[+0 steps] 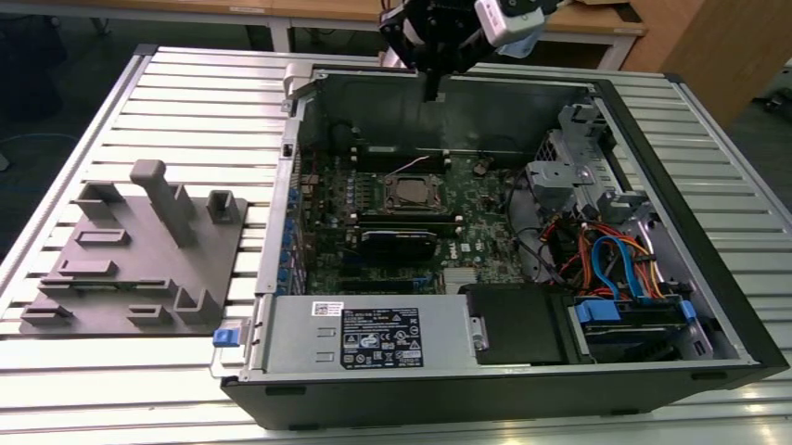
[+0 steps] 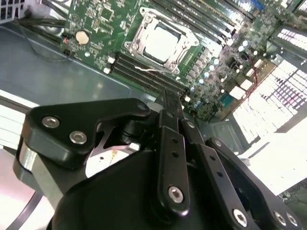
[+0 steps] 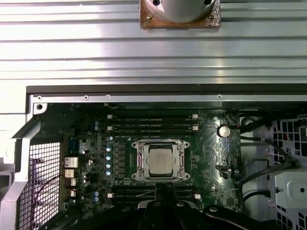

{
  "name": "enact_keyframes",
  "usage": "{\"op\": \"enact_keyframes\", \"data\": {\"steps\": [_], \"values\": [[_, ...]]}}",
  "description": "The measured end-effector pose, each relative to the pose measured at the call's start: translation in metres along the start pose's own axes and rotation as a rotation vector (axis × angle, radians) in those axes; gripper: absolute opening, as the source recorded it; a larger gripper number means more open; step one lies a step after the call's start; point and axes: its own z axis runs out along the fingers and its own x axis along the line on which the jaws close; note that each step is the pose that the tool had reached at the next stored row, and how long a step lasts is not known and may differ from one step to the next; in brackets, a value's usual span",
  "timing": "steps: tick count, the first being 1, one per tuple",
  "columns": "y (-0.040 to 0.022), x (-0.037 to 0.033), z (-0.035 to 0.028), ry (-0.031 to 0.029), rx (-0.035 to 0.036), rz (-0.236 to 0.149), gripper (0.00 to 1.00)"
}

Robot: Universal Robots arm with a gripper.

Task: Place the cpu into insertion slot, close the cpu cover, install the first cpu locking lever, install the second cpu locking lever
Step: 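Install the first cpu locking lever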

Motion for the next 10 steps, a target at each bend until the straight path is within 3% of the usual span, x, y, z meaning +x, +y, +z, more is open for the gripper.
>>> {"op": "enact_keyframes", "data": {"steps": [10], "values": [[-0.0014,-0.0001,0.0158,0.0000,-0.0033,0.000,0.11]]}}
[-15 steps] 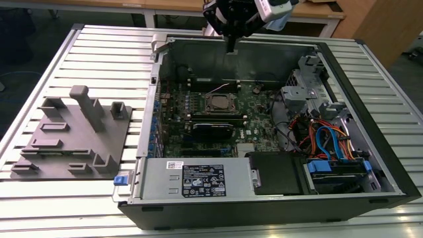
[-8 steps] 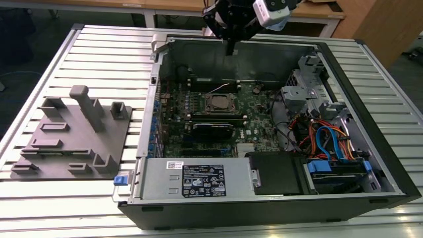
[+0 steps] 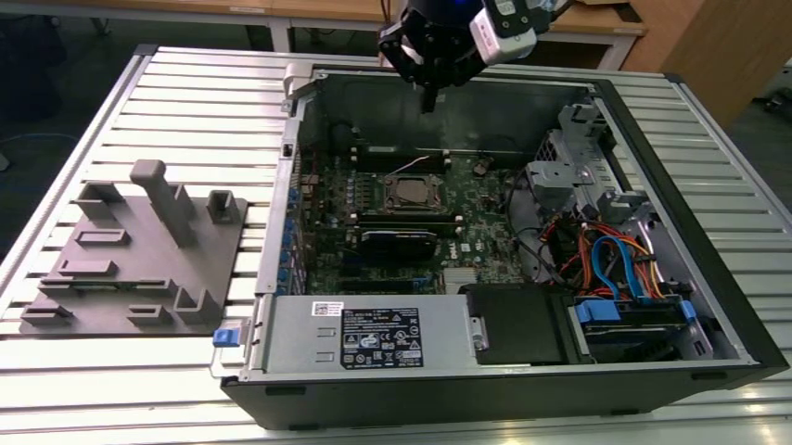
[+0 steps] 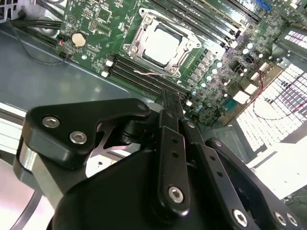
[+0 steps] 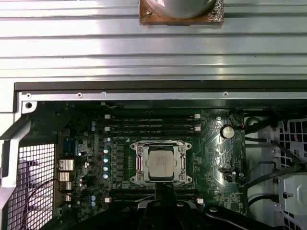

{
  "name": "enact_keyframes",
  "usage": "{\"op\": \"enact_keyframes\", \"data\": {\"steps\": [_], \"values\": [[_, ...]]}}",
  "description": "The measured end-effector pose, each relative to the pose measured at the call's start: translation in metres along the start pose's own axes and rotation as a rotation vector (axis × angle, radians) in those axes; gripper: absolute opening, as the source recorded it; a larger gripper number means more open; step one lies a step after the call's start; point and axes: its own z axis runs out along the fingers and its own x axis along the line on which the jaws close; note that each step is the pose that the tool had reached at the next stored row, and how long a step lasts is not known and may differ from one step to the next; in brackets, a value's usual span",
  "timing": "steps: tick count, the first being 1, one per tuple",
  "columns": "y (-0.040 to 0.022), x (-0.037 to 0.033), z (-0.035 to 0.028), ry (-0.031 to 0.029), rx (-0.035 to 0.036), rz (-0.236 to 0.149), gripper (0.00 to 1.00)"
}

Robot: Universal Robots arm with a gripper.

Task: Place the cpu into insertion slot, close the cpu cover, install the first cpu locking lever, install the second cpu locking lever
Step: 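Install the first cpu locking lever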

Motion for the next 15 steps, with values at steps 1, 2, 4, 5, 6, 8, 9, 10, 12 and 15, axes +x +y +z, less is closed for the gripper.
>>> {"op": "enact_keyframes", "data": {"steps": [1,2,4,5,6,8,9,10,12,15], "values": [[0.0000,0.0000,0.0000,0.0001,0.0000,0.000,0.11],[0.0000,-0.0001,0.0000,0.0001,0.0002,0.000,0.11],[0.0000,-0.0001,0.0000,0.0001,0.0000,0.000,0.11],[0.0000,-0.0001,0.0001,0.0001,0.0000,0.000,0.11],[0.0000,-0.0001,0.0001,0.0001,-0.0001,0.000,0.11],[-0.0001,-0.0001,0.0006,0.0003,-0.0110,0.000,0.11],[-0.0001,-0.0001,0.0008,0.0008,-0.0258,-0.001,0.11],[-0.0001,-0.0001,0.0011,0.0011,-0.0425,-0.001,0.11],[-0.0001,-0.0001,0.0020,0.0012,-0.0501,-0.001,0.11],[-0.0004,-0.0001,0.0037,0.0013,-0.0500,-0.001,0.11]]}}
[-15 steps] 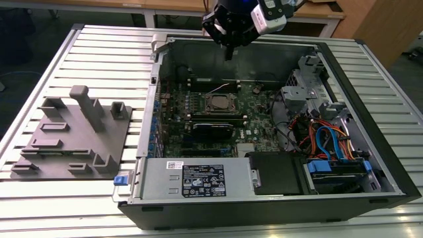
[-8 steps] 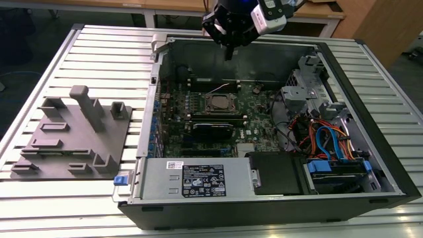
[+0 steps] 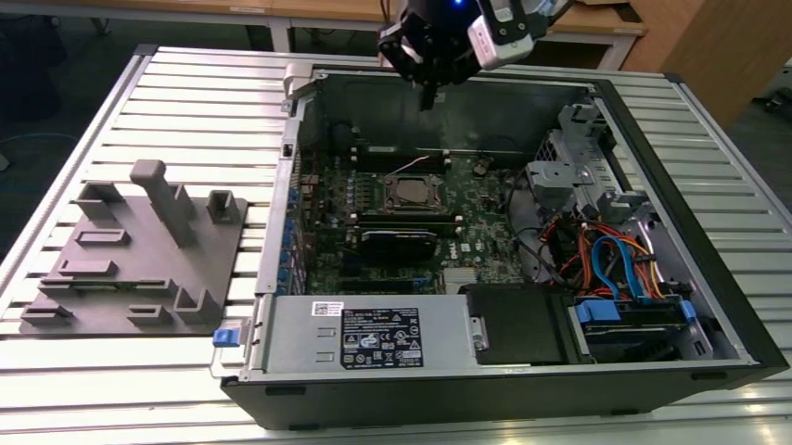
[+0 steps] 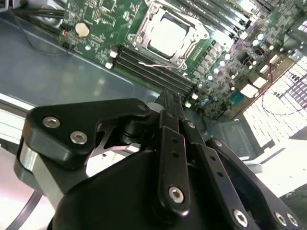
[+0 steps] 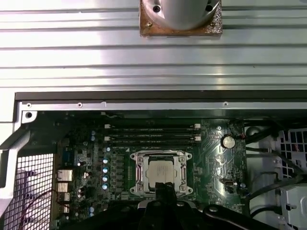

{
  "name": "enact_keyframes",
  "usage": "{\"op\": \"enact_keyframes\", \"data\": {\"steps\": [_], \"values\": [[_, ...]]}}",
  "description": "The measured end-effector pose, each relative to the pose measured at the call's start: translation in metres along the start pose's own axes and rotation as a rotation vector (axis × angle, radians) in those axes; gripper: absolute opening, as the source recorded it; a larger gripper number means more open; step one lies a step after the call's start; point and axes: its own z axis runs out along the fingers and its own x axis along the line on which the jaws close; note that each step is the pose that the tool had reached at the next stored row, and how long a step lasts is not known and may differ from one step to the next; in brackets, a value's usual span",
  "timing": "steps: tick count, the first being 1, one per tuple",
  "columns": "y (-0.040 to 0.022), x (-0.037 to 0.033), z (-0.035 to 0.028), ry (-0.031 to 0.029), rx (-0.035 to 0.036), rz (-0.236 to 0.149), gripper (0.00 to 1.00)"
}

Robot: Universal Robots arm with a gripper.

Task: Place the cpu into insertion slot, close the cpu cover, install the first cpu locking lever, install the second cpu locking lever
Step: 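Install the first cpu locking lever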

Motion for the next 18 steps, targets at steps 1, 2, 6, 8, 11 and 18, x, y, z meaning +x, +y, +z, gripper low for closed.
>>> {"op": "enact_keyframes", "data": {"steps": [1,2,6,8,11,18], "values": [[-0.0001,0.0000,0.0011,0.0000,0.0001,0.000,0.11],[-0.0003,-0.0001,0.0025,0.0001,0.0001,0.000,0.11],[-0.0012,-0.0001,0.0084,0.0001,0.0001,0.000,0.11],[-0.0015,-0.0001,0.0107,0.0000,0.0001,0.000,0.11],[-0.0017,-0.0002,0.0123,0.0002,0.0004,0.000,0.11],[-0.0018,-0.0002,0.0126,0.0000,-0.0001,0.000,0.11]]}}
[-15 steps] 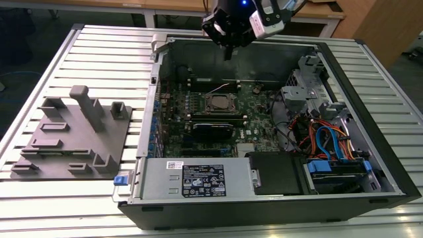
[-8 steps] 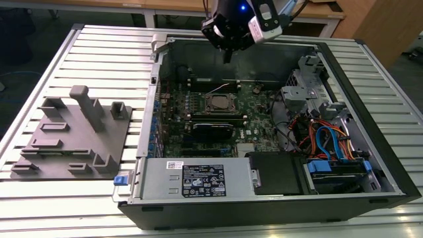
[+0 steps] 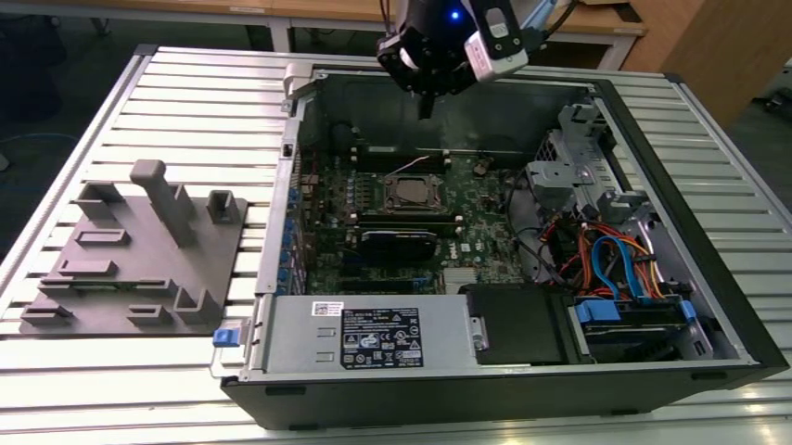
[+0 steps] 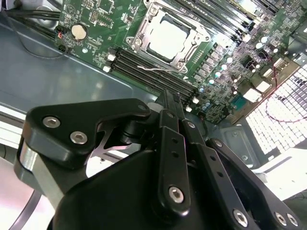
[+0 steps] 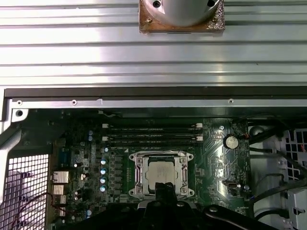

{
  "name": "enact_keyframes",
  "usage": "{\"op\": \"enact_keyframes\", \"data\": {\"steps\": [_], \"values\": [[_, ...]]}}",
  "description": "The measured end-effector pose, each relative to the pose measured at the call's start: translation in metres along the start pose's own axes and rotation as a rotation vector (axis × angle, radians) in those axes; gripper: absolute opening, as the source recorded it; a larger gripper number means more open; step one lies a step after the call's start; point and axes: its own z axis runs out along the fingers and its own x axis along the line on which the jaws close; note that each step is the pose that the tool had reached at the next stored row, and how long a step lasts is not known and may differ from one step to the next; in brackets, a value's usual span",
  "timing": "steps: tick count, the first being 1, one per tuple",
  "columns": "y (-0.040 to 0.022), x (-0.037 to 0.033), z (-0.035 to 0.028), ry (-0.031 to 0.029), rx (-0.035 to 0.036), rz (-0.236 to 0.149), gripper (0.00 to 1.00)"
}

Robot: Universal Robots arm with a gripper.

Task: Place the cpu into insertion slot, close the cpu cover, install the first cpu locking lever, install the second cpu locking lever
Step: 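Install the first cpu locking lever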

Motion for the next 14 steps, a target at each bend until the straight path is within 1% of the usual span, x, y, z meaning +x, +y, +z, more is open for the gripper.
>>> {"op": "enact_keyframes", "data": {"steps": [2,3,5,6,7,10,14], "values": [[-0.0001,0.0004,0.0006,0.0001,-0.0035,0.000,0.11],[-0.0002,0.0005,0.0010,0.0003,-0.0072,0.000,0.11],[-0.0005,0.0006,0.0023,0.0007,-0.0221,0.000,0.11],[-0.0006,0.0006,0.0033,0.0007,-0.0279,0.000,0.11],[-0.0007,0.0006,0.0042,0.0006,-0.0294,0.000,0.11],[-0.0011,0.0005,0.0068,0.0008,-0.0291,0.000,0.11],[-0.0020,0.0005,0.0128,0.0009,-0.0291,-0.001,0.11]]}}
